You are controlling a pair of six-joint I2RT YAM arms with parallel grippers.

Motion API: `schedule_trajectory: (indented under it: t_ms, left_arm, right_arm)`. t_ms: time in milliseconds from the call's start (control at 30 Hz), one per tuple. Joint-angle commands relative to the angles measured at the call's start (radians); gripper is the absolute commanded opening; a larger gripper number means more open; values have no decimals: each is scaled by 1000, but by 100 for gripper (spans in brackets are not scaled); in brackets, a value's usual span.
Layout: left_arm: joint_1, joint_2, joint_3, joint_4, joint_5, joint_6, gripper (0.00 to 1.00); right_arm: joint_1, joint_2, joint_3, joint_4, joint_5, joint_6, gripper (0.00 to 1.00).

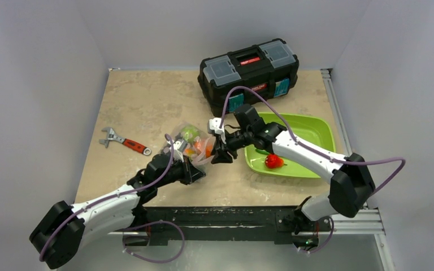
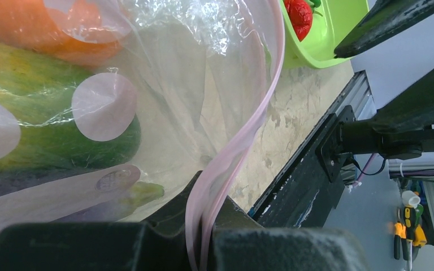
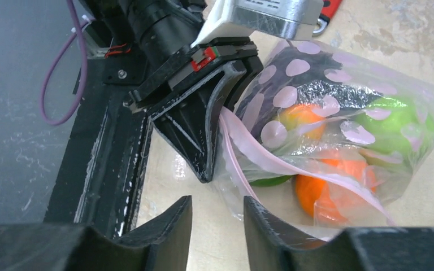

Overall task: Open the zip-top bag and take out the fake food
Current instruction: Pick up the fake fruit from the zipper food storage bag.

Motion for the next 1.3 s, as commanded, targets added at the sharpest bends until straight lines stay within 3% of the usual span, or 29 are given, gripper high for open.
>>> schedule_trajectory:
  t_ms: [0,200,400,867,1267]
  left_arm:
    - [5,-17,-5,39,22,-9,0]
    - [4,-30,-11,22,23,-4,0]
    - [5,-14,-17,47,33,-6,0]
    - [5,50,-16,61,58,13,0]
    - [4,62,-21,77,49,11,0]
  right_arm:
    - [15,56,84,31,97,140,34]
    - [14,152,102,85,266,235,32]
    - [16,246,155,65,337,221,32]
    - [21,311,254,-3,250,181,42]
    - [28,404,259,0,257,187,42]
